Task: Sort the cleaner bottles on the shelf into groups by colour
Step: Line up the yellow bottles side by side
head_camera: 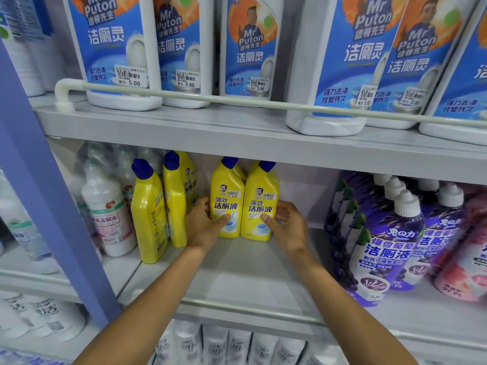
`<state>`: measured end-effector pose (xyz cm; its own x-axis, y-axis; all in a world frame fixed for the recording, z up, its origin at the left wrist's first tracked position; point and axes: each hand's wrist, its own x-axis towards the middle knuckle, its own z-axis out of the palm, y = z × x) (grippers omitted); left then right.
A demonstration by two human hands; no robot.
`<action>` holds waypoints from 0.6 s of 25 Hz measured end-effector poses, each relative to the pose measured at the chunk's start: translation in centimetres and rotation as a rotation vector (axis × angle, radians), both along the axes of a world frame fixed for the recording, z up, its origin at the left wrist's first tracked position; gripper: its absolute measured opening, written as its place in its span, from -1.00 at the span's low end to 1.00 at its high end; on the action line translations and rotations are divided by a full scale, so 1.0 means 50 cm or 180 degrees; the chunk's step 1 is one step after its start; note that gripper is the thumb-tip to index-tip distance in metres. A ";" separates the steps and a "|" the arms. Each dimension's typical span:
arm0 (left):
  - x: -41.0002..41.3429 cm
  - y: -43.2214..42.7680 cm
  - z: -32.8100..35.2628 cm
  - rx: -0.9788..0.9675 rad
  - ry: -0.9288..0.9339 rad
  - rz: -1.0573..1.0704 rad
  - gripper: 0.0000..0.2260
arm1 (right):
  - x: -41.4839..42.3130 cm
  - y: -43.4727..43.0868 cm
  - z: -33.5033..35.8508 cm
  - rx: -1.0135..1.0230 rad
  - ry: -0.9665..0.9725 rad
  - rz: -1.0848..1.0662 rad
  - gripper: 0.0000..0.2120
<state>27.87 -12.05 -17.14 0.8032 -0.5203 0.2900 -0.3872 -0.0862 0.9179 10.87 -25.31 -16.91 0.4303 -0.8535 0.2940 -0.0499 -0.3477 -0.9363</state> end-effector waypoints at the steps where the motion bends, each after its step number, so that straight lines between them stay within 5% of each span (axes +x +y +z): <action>1: -0.001 -0.001 -0.001 -0.0018 0.0004 0.0014 -0.56 | 0.000 0.001 0.000 0.0007 -0.0009 0.0003 -0.66; 12: -0.030 0.127 0.038 -0.0384 0.0395 -0.0345 -0.36 | -0.046 0.053 -0.012 -0.0067 0.0041 0.0361 -0.49; 15: -0.049 0.211 0.067 -0.0719 0.0403 -0.0058 -0.46 | -0.056 0.090 -0.005 0.0407 -0.0293 0.0486 -0.41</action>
